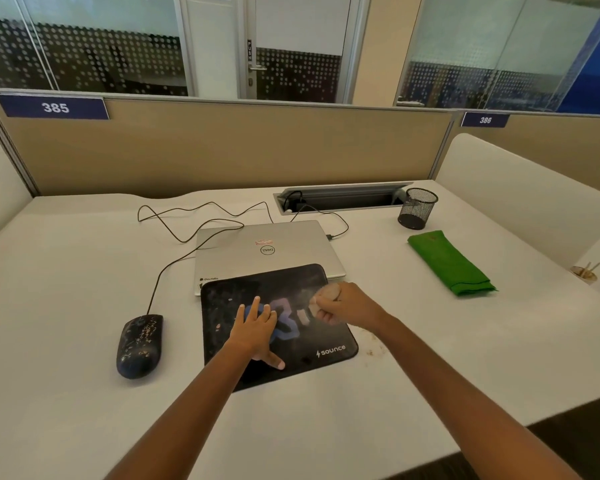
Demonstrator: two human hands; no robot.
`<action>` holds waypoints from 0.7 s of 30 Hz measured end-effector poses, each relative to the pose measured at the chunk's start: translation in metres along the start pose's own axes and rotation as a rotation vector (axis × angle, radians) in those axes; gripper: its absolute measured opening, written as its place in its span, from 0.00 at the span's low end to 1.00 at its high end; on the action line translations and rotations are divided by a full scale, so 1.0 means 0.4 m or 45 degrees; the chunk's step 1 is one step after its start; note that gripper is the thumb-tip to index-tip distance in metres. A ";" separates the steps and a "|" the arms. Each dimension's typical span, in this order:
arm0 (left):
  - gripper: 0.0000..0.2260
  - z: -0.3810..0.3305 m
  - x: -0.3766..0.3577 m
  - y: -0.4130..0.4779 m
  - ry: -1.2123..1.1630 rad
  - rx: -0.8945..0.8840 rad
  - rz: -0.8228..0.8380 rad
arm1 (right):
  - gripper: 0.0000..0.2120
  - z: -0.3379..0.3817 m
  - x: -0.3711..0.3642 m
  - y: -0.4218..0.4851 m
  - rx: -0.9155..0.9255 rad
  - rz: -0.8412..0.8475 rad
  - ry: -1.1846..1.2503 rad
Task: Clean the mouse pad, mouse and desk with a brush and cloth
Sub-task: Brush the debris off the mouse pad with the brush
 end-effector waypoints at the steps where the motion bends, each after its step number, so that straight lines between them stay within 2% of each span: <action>1: 0.45 0.000 -0.003 -0.001 -0.013 0.007 -0.005 | 0.13 0.003 -0.027 0.008 0.020 -0.017 0.037; 5: 0.45 0.001 -0.009 -0.003 -0.052 0.029 -0.021 | 0.14 0.001 -0.106 0.033 -0.090 0.014 0.106; 8: 0.46 0.005 -0.013 -0.004 -0.065 0.036 -0.014 | 0.12 -0.011 -0.081 0.029 -0.209 0.000 0.068; 14: 0.46 0.009 -0.006 -0.003 -0.037 0.017 -0.014 | 0.12 -0.026 0.024 0.021 -0.166 -0.301 -0.350; 17: 0.46 0.013 -0.005 -0.001 -0.054 0.003 -0.002 | 0.13 -0.020 -0.015 0.026 -0.111 -0.317 -0.011; 21: 0.48 0.017 -0.009 0.000 -0.068 -0.007 0.001 | 0.12 -0.013 -0.105 0.055 -0.356 -0.126 0.416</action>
Point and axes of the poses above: each hand's wrist, its own y-axis towards the middle knuckle, its own x-axis out of the back of the hand, z = x × y, the point moved 1 cm from there along y, towards the middle knuckle, and after that the axes turned 13 degrees about y, right-handed, at the moved point
